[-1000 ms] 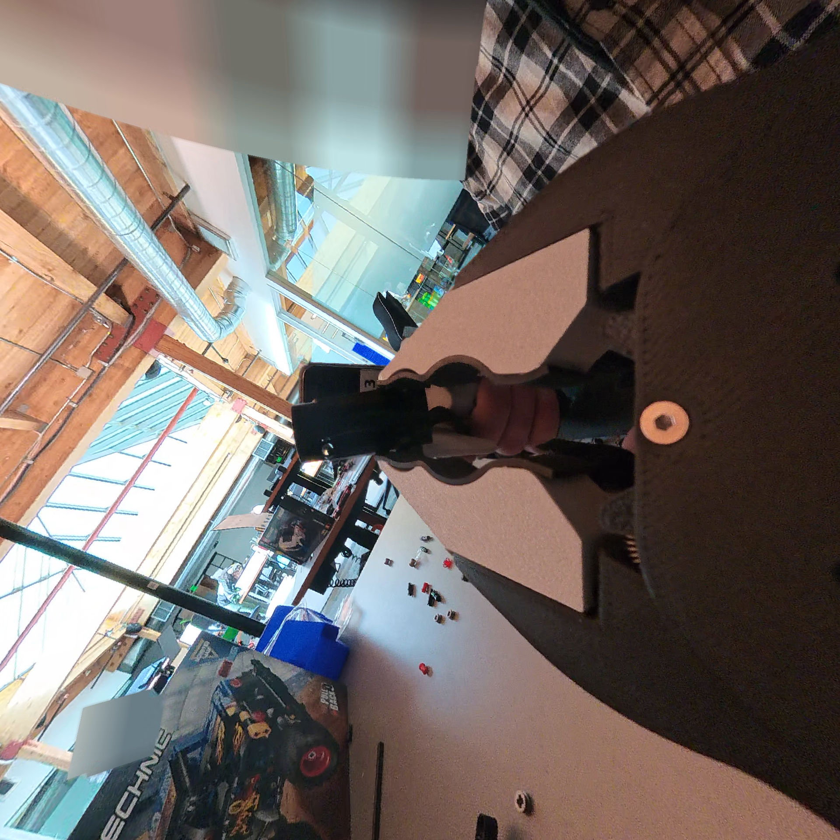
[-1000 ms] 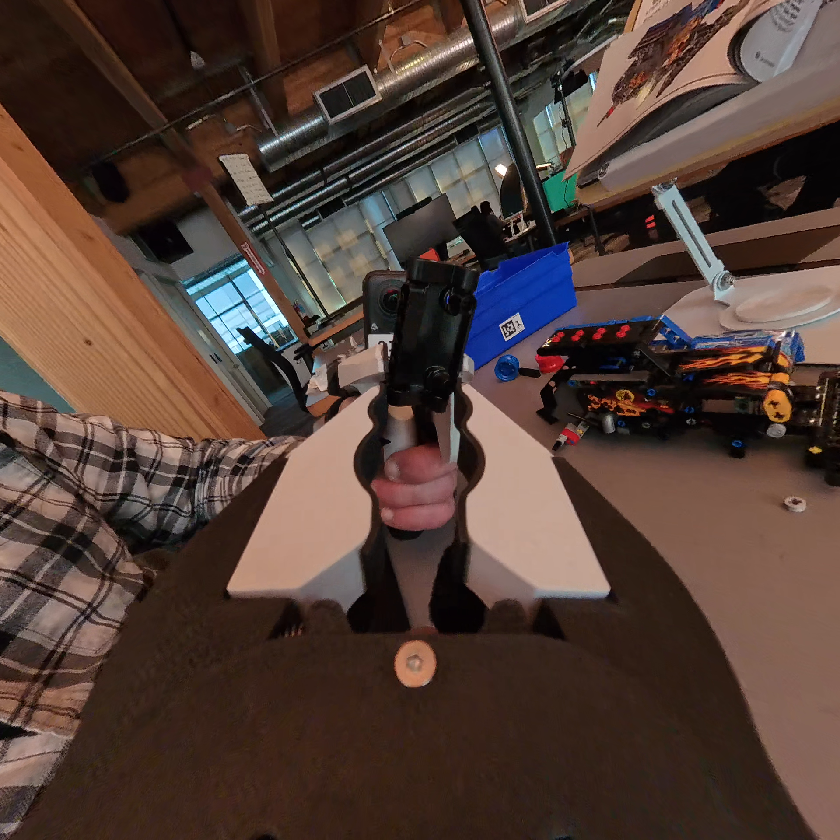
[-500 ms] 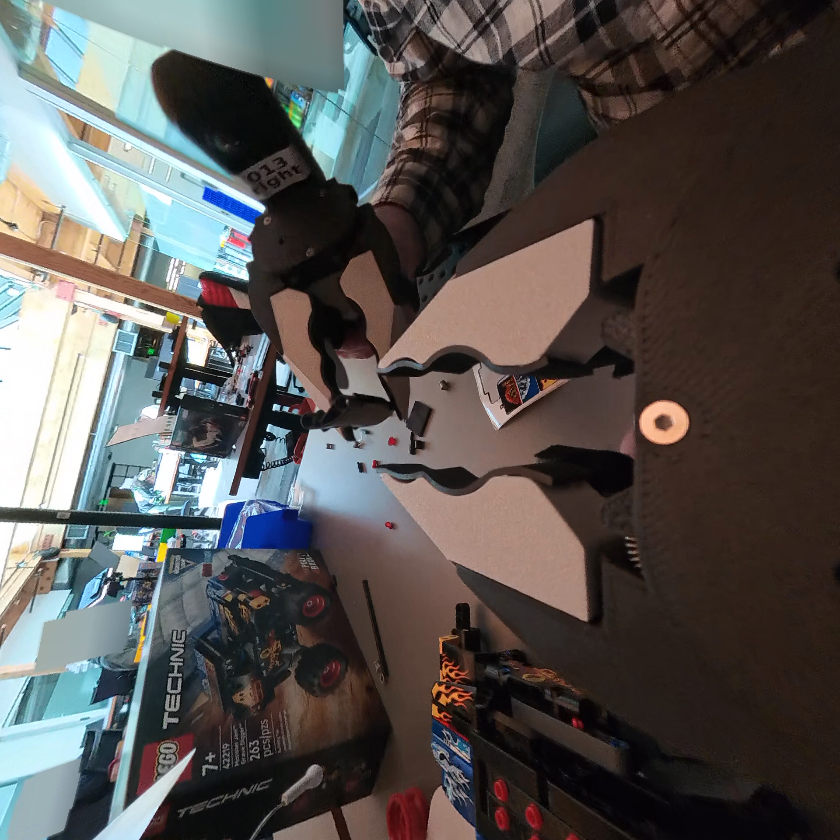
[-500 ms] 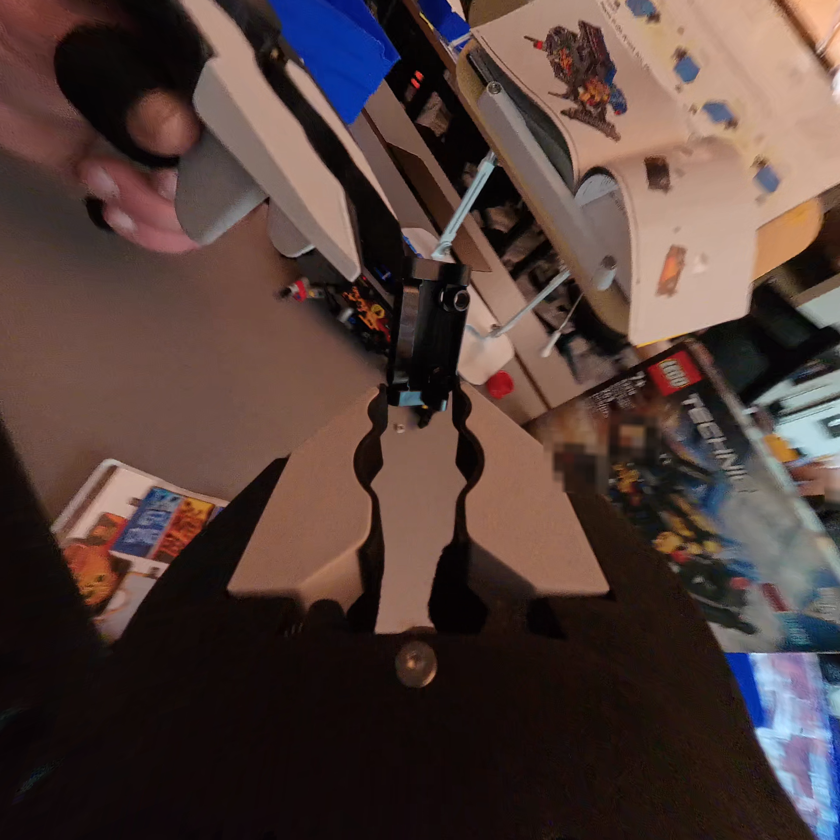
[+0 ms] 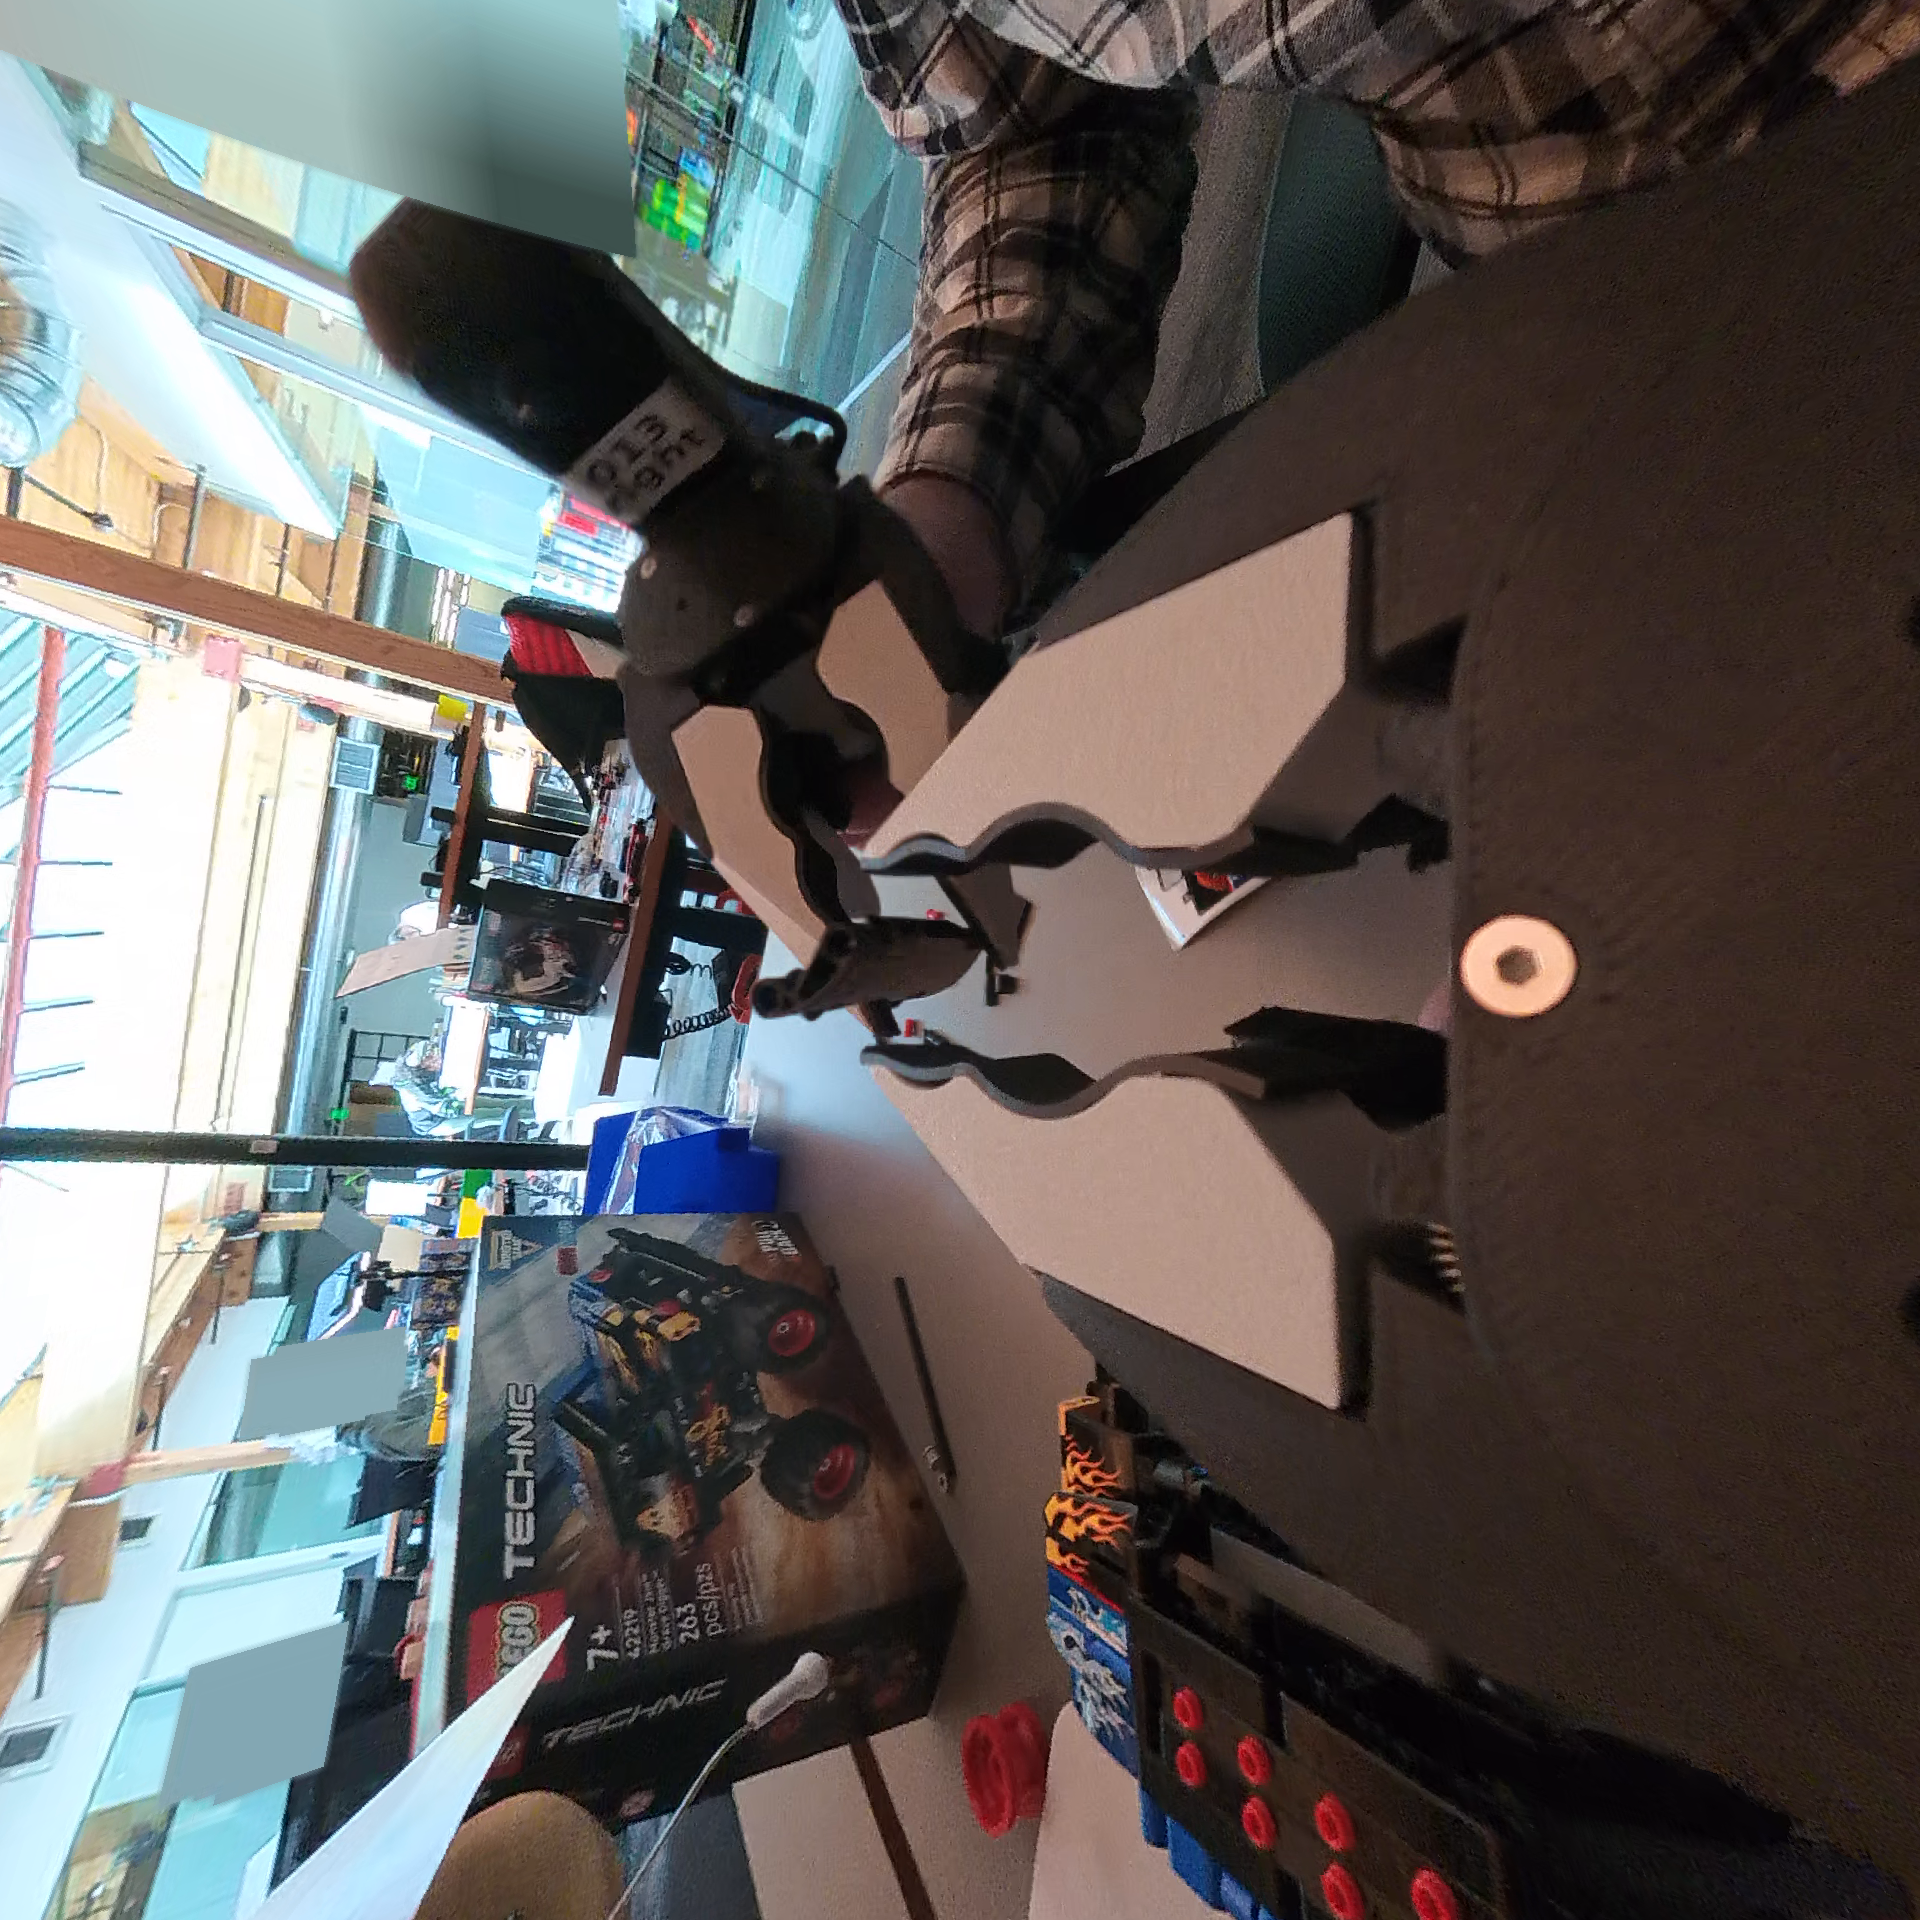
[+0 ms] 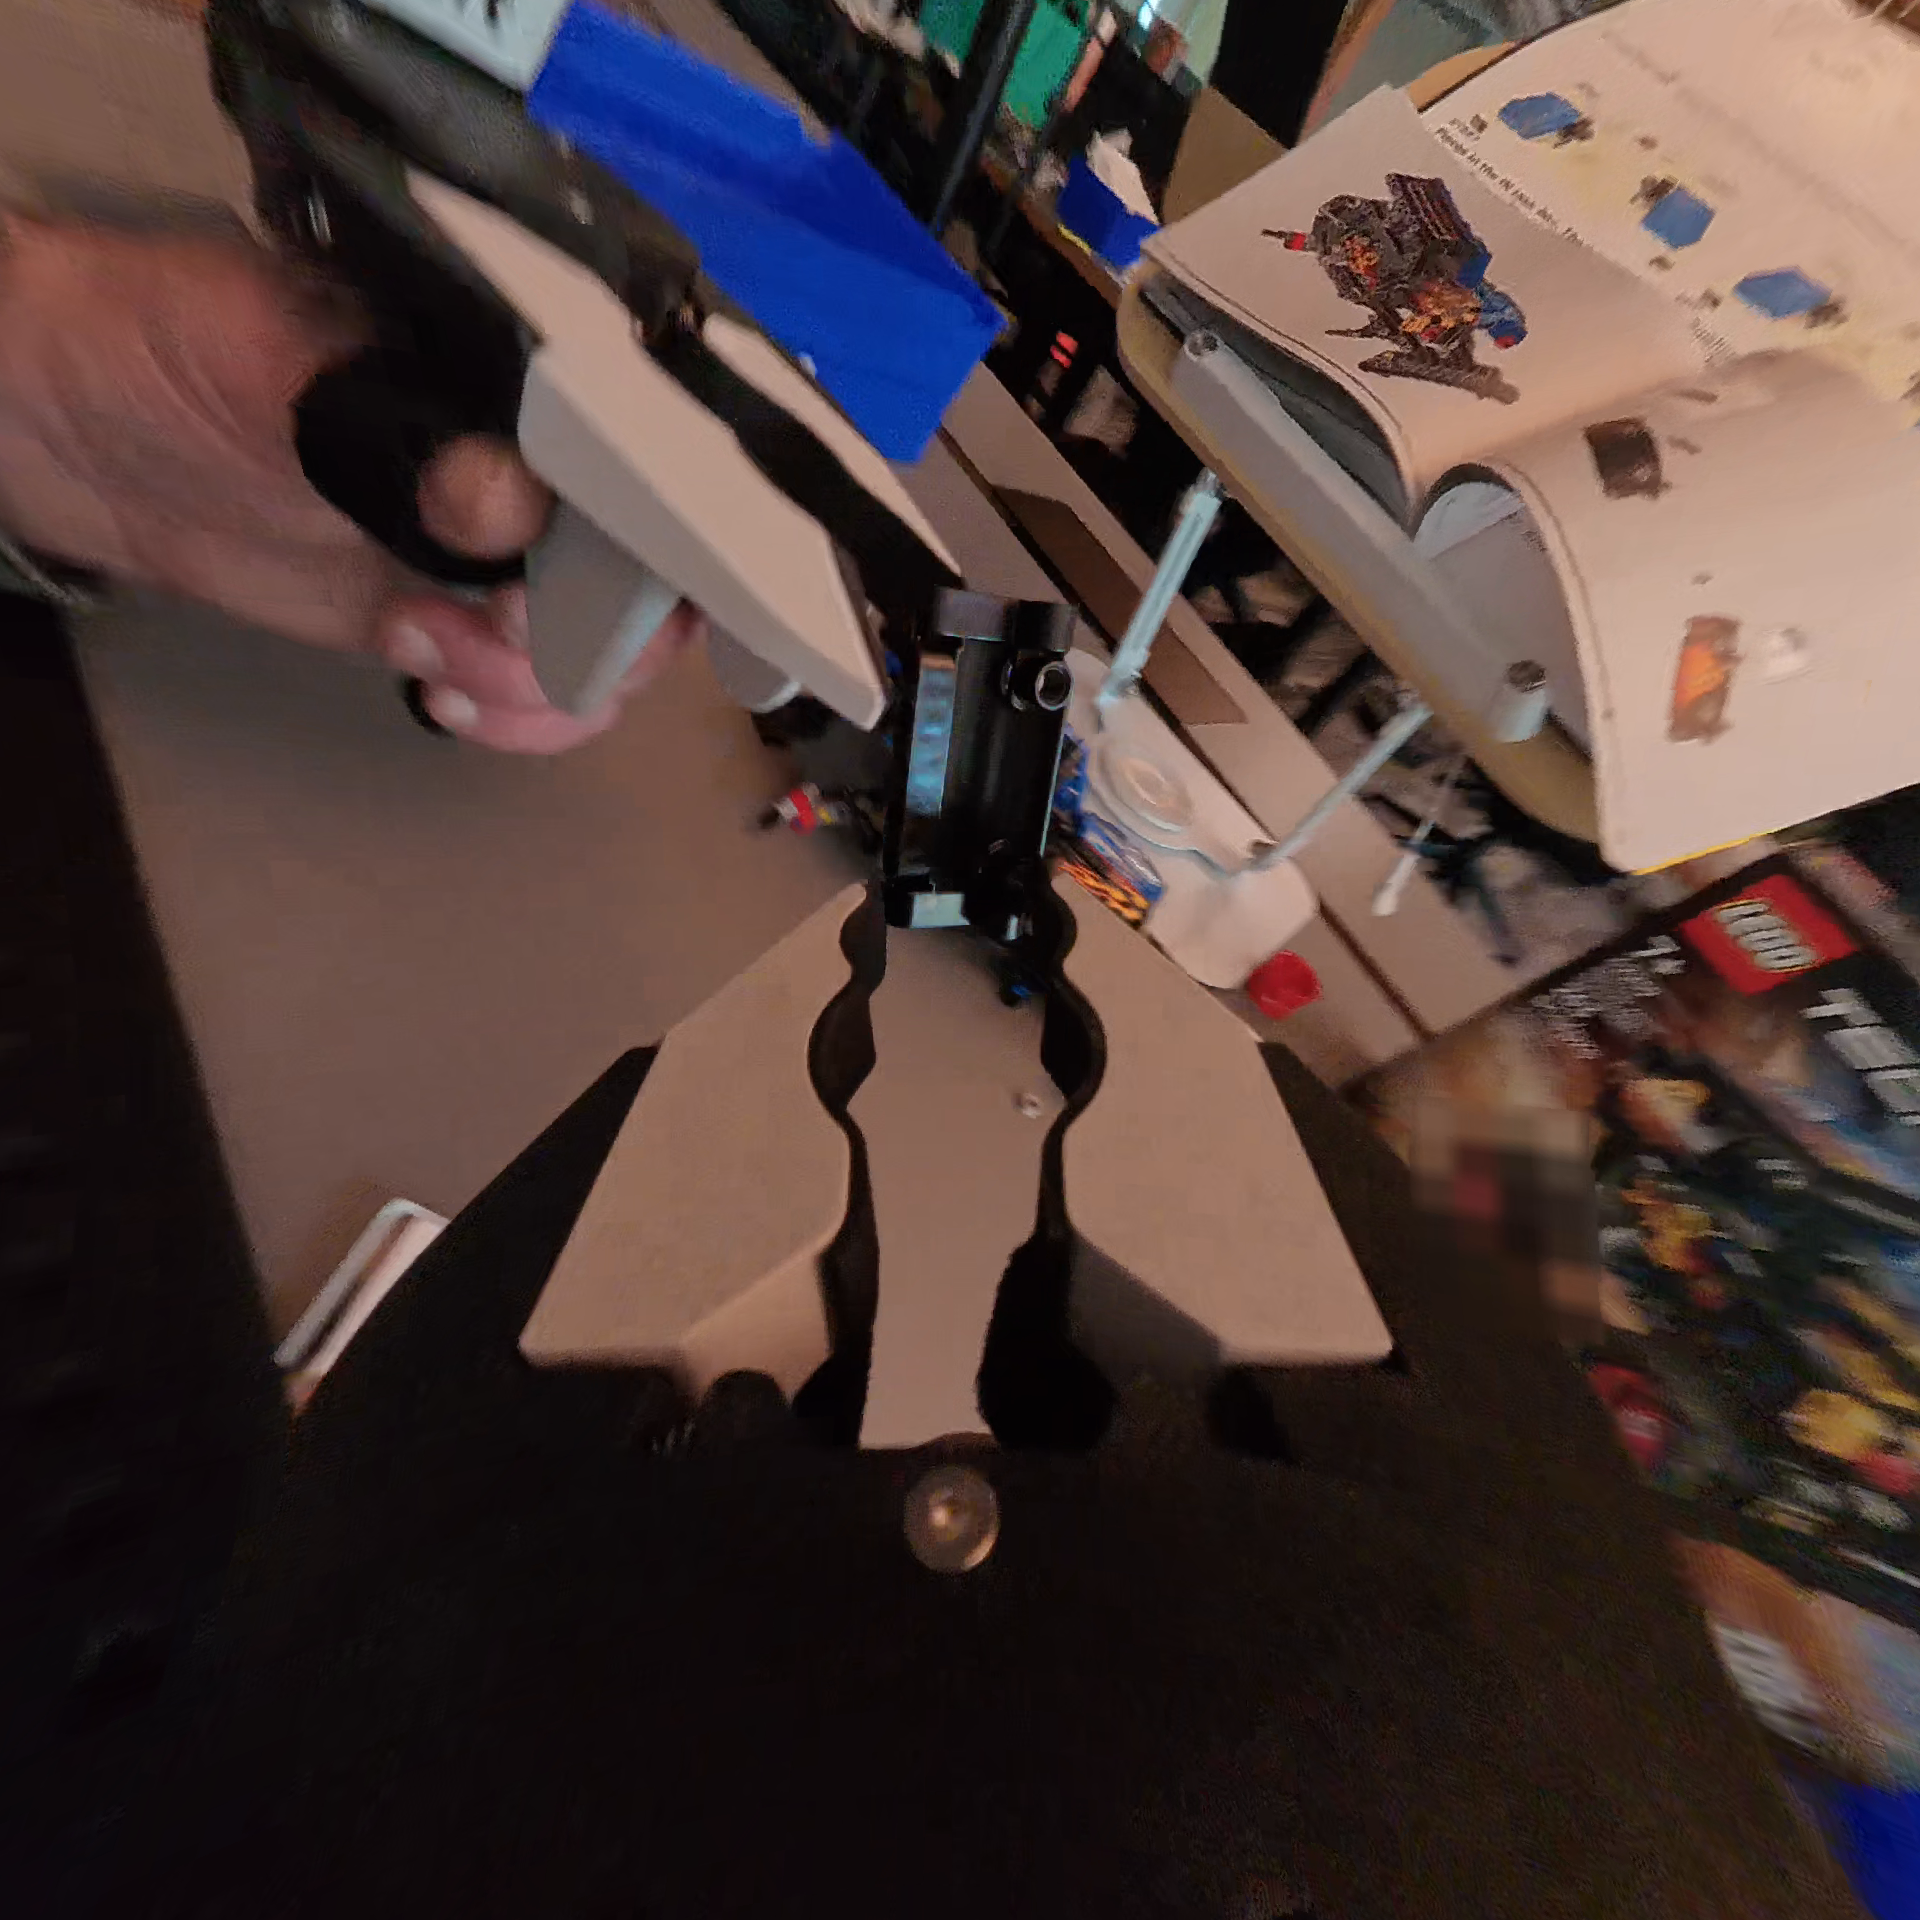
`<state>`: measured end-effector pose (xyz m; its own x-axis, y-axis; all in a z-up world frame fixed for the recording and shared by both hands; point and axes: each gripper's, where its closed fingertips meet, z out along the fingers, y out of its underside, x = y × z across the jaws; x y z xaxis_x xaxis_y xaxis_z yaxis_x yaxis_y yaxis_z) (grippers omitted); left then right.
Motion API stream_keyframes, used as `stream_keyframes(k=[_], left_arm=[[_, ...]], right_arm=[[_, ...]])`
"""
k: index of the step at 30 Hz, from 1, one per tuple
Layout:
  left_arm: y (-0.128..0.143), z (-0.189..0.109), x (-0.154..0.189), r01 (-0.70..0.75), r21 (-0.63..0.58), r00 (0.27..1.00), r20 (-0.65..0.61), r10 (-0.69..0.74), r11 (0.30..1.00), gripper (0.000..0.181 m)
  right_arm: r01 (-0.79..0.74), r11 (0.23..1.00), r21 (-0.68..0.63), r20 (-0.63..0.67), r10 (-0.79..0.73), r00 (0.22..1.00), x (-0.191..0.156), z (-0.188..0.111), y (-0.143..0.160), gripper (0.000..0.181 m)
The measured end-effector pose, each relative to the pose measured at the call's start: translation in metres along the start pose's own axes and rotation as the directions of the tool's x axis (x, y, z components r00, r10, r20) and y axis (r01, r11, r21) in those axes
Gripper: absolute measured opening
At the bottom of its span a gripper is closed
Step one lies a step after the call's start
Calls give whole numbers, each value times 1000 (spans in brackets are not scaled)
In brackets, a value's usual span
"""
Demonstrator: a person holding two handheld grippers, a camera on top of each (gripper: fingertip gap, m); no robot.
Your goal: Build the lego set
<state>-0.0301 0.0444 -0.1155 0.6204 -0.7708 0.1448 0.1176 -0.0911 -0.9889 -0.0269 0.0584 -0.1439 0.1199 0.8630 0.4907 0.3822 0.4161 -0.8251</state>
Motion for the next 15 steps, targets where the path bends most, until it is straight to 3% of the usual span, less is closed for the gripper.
stream_keyframes(k=[4,8,12,15], left_arm=[[-1,-3,-6,-97,-22,993,72,98,995,35],[-6,-9,-12,-239,-40,957,158,242,970,35],[-9,-10,-9,-303,-49,933,187,307,952,34],[-9,-9,-8,-294,-42,936,190,296,955,35]], right_arm=[[-286,954,94,169,268,949,0,-2,-12,26],[-542,837,74,403,472,784,-8,-3,-20,26],[-711,703,12,599,565,568,-17,-6,-29,26],[-751,660,7,644,572,508,-18,-6,-31,26]])
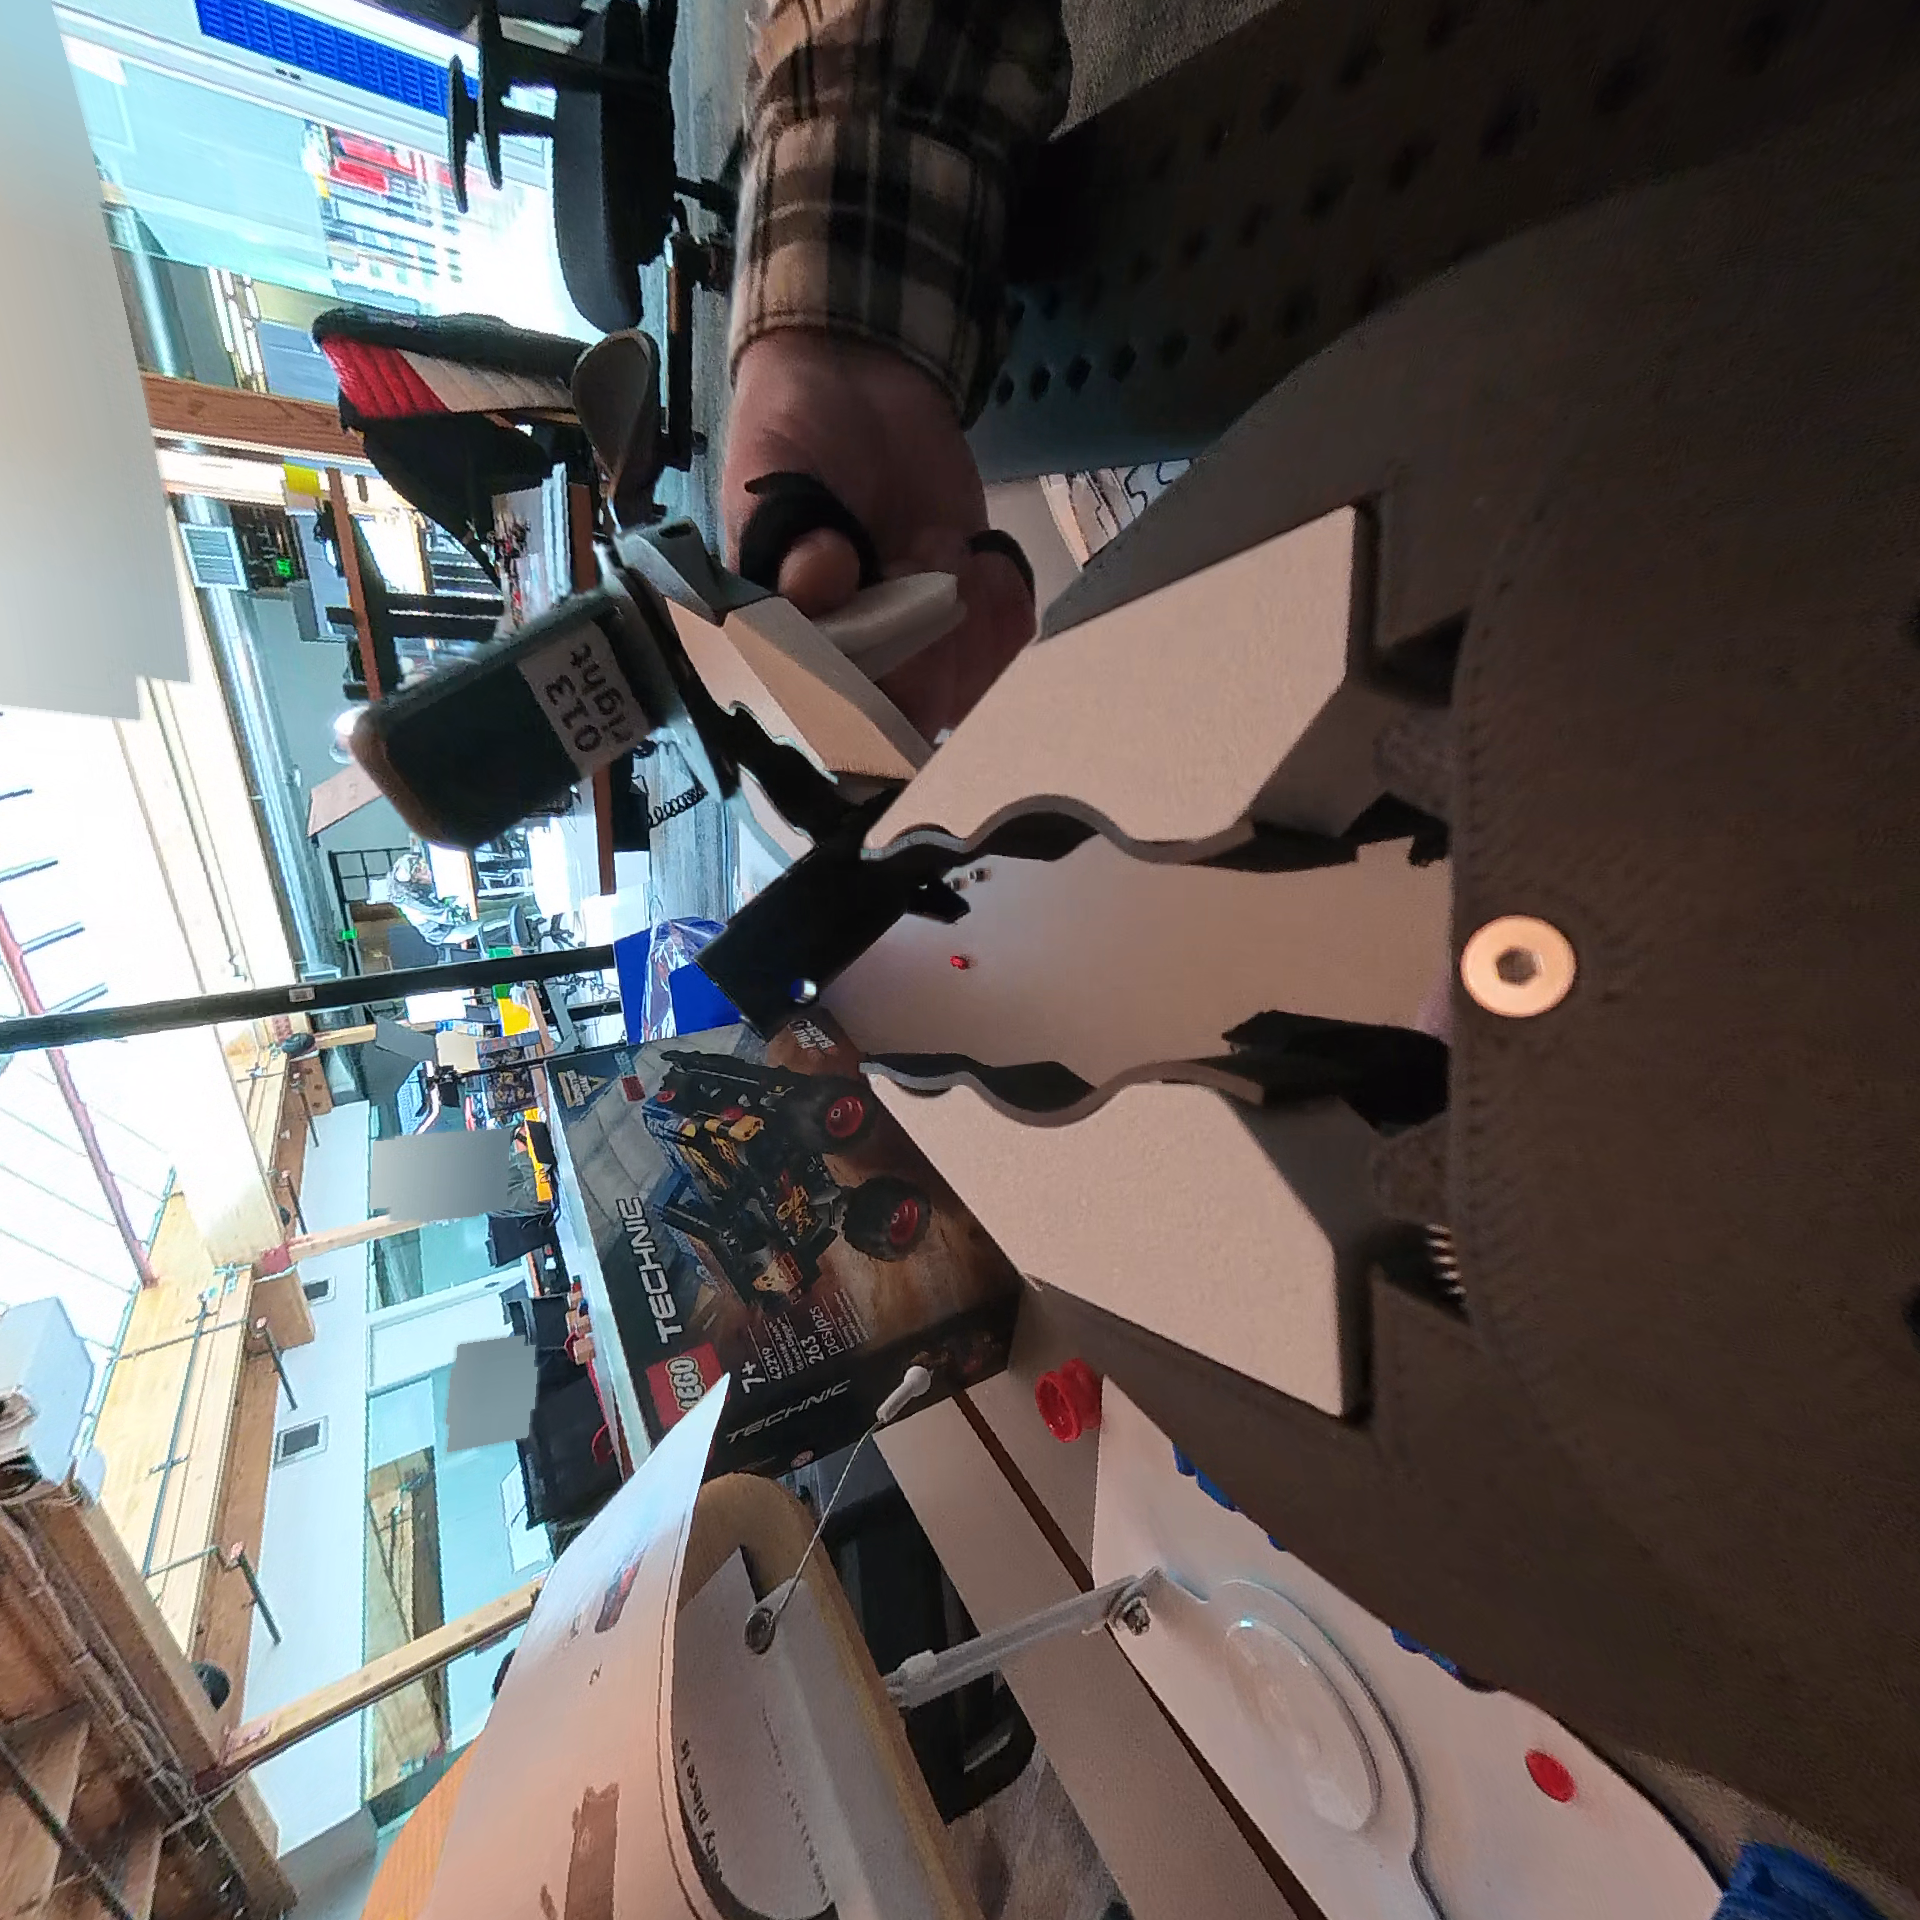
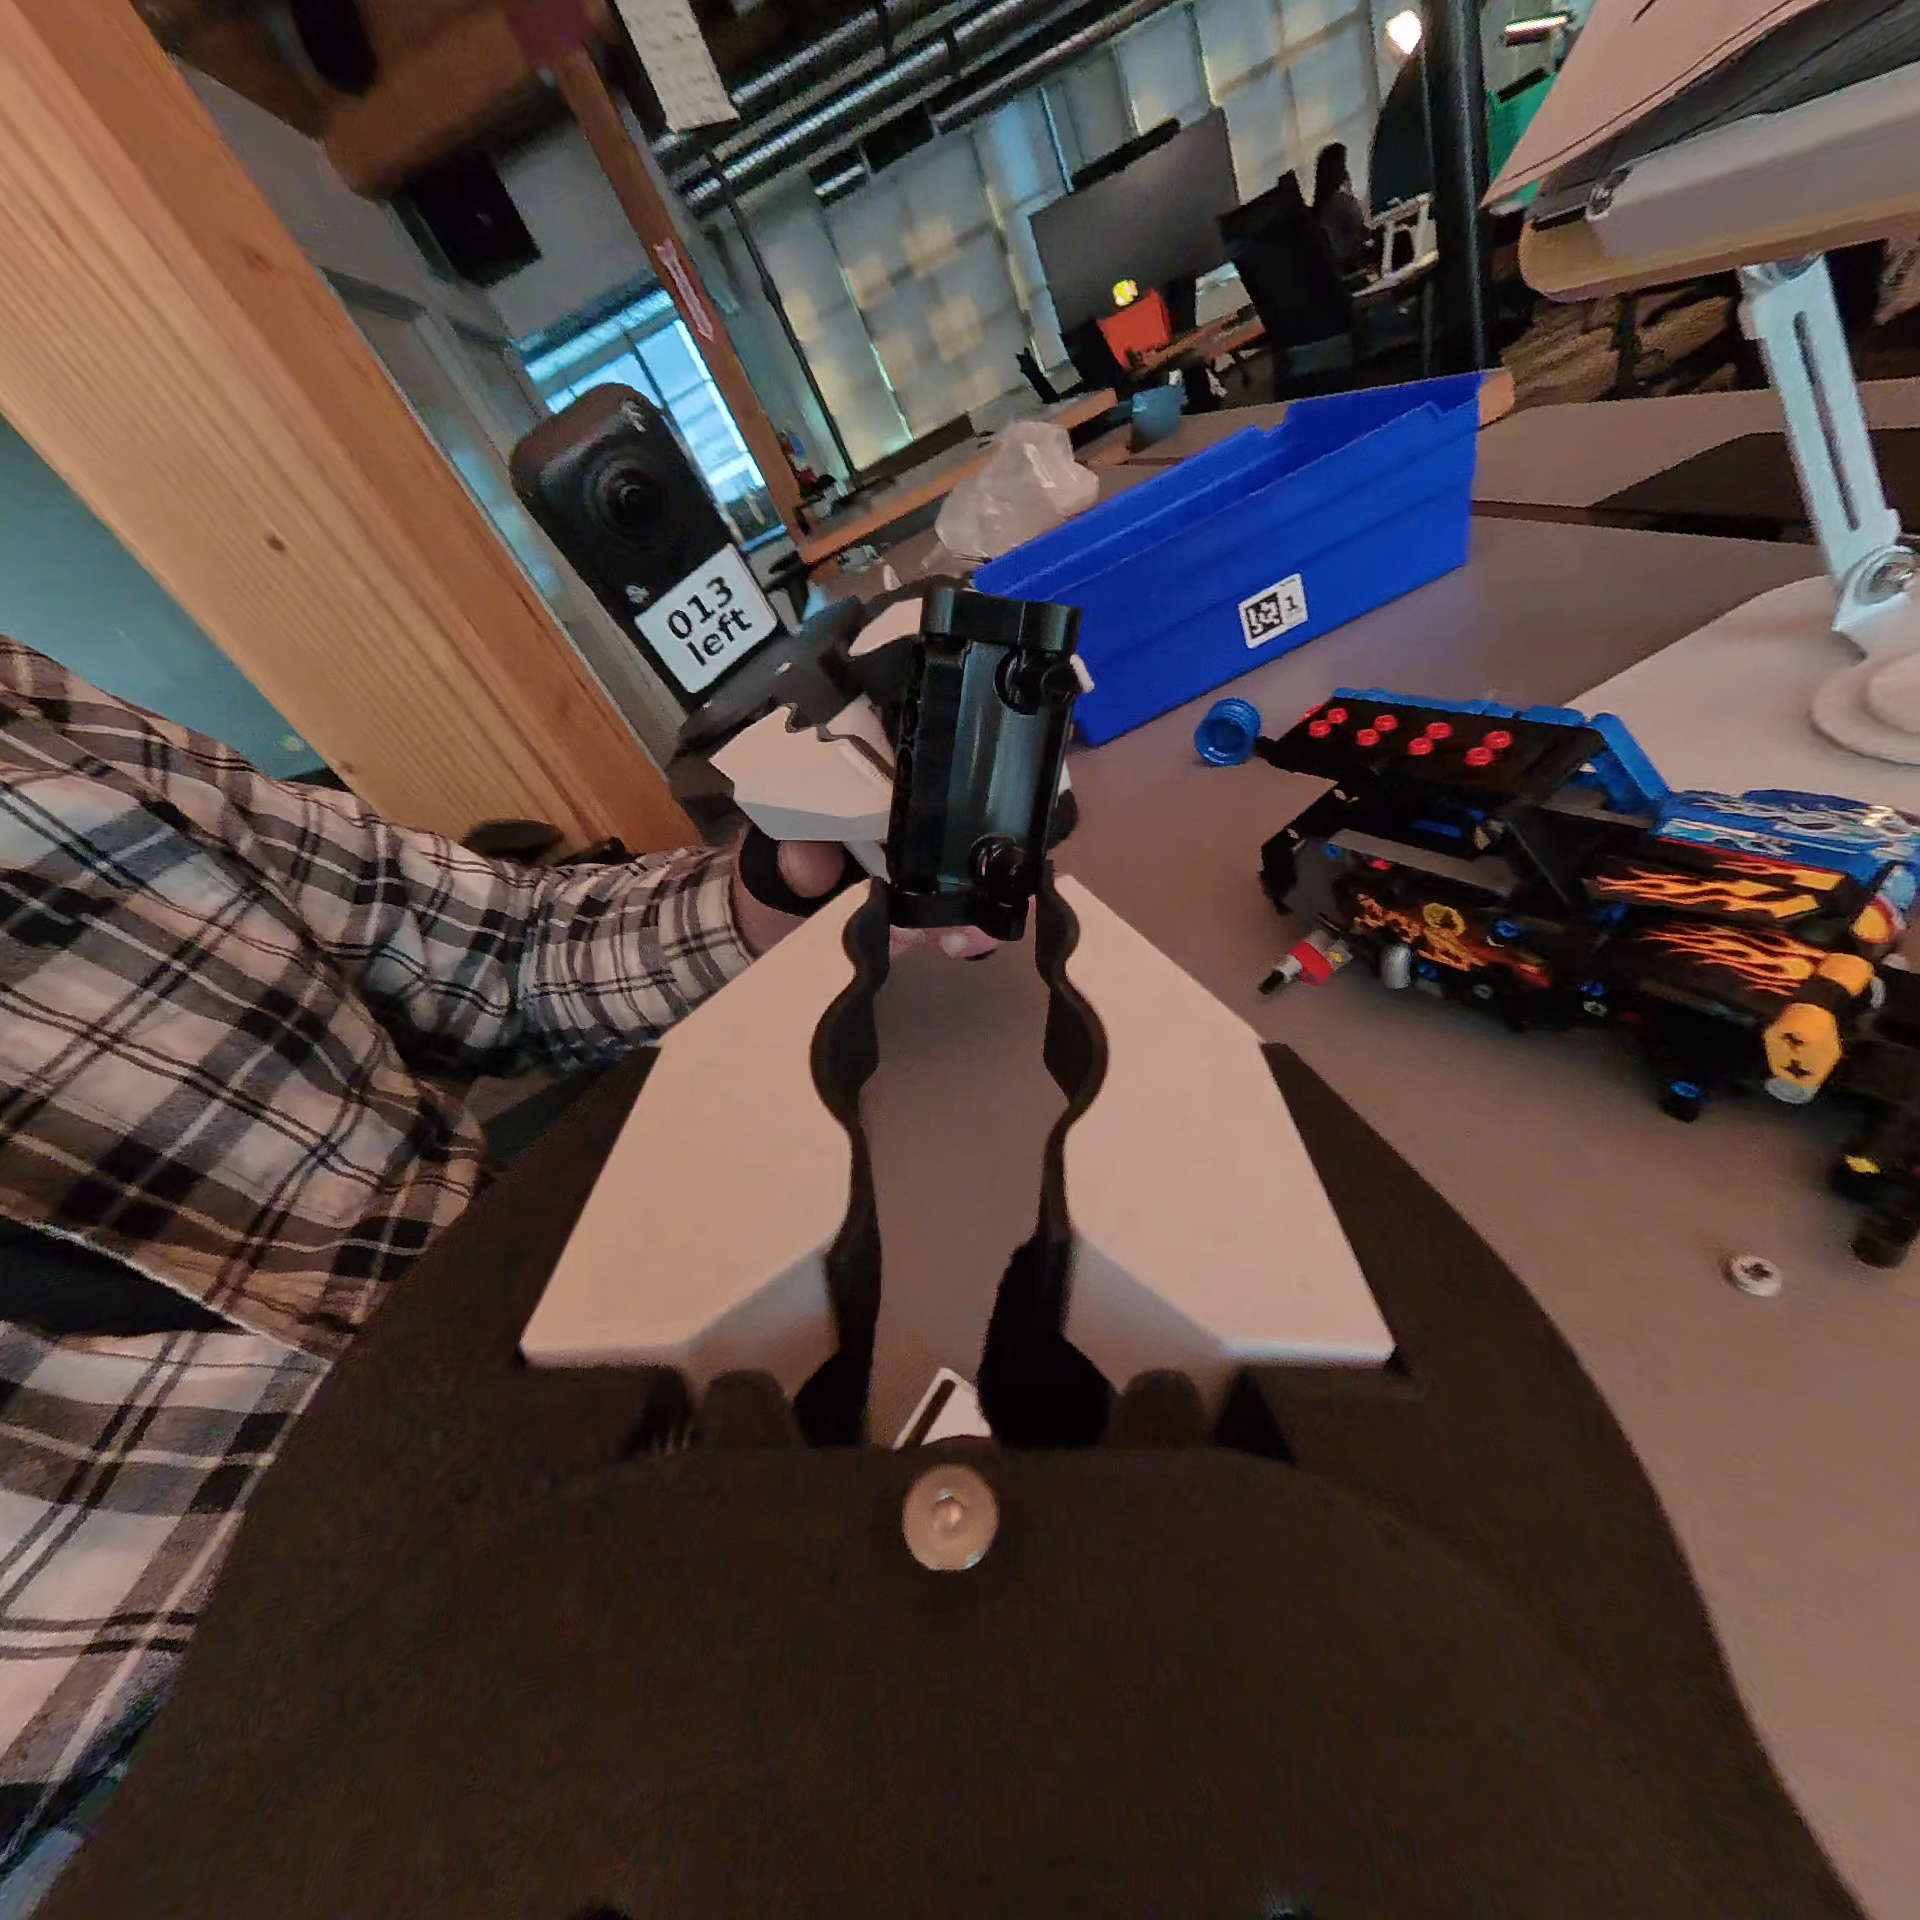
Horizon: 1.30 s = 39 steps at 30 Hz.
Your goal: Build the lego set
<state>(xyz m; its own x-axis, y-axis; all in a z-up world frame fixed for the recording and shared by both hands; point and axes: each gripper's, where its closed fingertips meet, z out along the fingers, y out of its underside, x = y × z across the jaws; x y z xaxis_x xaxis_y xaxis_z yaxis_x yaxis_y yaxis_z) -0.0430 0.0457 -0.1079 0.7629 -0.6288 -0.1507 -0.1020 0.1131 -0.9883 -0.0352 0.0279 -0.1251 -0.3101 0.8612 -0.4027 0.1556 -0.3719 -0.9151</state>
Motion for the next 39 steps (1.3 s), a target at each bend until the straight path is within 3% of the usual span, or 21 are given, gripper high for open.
stream_keyframes(k=[8,11,13,15,19,22,26,28,30,35,39], left_arm=[[-6,-2,-2,122,41,992,-46,-120,992,35],[-8,0,5,182,45,979,-103,-177,982,35],[-5,2,10,234,20,963,-145,-229,972,35],[0,4,8,255,2,958,-134,-253,967,38],[7,4,2,286,-35,950,-121,-289,957,33],[23,7,0,300,-108,946,-92,-310,948,15],[33,9,-1,302,-144,946,-72,-315,942,13],[30,9,-5,311,-125,946,-61,-320,942,21],[29,8,-6,346,-120,932,-73,-356,931,24],[47,13,0,350,-208,927,-62,-369,913,12],[54,13,-2,352,-225,927,-53,-373,908,7]], right_arm=[[-73,994,78,110,64,992,-5,-3,-6,26],[35,998,47,28,-36,999,1,-1,-2,26],[193,981,-36,-104,-196,975,12,0,4,26],[326,932,-156,-205,-354,913,21,0,9,26],[515,747,-420,-309,-651,693,41,-6,18,26],[568,638,-520,-333,-764,553,48,-10,17,26],[602,488,-631,-321,-872,370,56,-15,16,26],[609,417,-675,-297,-909,292,57,-17,16,26],[602,371,-707,-280,-929,243,60,-20,17,26],[596,256,-761,-208,-967,149,62,-19,22,26],[601,263,-755,-198,-965,173,64,-19,27,26]])
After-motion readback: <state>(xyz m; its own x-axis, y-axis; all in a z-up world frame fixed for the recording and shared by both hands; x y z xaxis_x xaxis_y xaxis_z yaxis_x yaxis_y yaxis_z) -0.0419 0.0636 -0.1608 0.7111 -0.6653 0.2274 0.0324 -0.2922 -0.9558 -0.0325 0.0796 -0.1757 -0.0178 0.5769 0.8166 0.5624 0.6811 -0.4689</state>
